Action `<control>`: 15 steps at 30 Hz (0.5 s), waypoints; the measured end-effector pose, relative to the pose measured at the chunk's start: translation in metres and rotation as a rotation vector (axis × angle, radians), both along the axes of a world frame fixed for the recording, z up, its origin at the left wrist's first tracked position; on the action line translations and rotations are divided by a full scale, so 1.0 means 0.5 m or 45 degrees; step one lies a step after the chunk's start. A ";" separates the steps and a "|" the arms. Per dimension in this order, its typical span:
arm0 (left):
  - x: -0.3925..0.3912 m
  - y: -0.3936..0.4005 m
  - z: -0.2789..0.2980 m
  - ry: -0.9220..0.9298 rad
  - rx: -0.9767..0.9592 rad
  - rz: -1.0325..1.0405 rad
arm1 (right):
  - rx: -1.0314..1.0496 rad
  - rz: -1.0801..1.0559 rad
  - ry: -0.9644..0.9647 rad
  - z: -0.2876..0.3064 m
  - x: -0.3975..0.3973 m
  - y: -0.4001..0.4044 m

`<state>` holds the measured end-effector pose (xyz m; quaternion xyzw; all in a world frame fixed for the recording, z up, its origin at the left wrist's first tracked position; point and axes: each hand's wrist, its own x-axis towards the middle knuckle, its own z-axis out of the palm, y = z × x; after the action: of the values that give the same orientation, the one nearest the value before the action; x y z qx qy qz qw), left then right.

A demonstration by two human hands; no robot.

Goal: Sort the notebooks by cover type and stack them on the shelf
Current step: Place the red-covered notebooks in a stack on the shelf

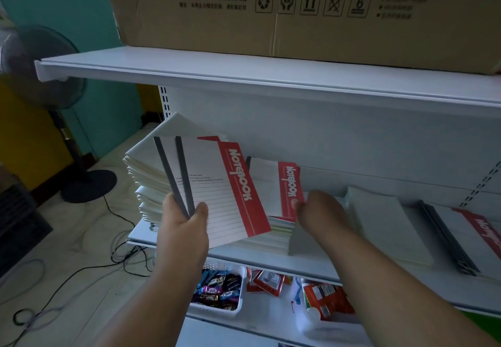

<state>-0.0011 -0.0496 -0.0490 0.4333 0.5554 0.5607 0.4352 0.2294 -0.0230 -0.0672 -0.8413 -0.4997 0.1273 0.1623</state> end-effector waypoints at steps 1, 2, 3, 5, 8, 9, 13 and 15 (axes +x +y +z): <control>0.000 -0.002 0.001 0.020 0.014 0.002 | 0.067 -0.041 -0.005 0.007 0.008 -0.004; 0.001 -0.004 0.003 0.047 0.029 0.009 | 0.177 -0.089 0.030 0.007 0.019 -0.002; 0.003 -0.006 0.007 0.076 0.050 0.021 | 0.324 -0.152 0.130 0.009 0.028 -0.003; 0.009 -0.008 0.014 0.150 0.104 0.049 | 0.609 -0.284 0.553 0.015 0.034 -0.008; 0.026 -0.016 0.013 0.191 0.142 0.049 | 0.700 -0.289 1.227 0.026 0.010 -0.045; 0.036 -0.019 0.011 0.159 0.128 0.024 | 0.658 -0.225 1.230 0.027 -0.004 -0.064; 0.096 -0.036 0.012 -0.034 0.027 -0.152 | 0.646 -0.044 0.633 0.019 -0.037 -0.146; 0.130 -0.046 0.012 -0.106 -0.043 -0.297 | 0.677 -0.082 0.511 0.030 -0.014 -0.185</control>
<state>0.0641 -0.0724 -0.0430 0.4639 0.4921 0.5144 0.5274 0.2221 -0.1153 -0.0522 -0.7430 -0.4466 0.1503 0.4754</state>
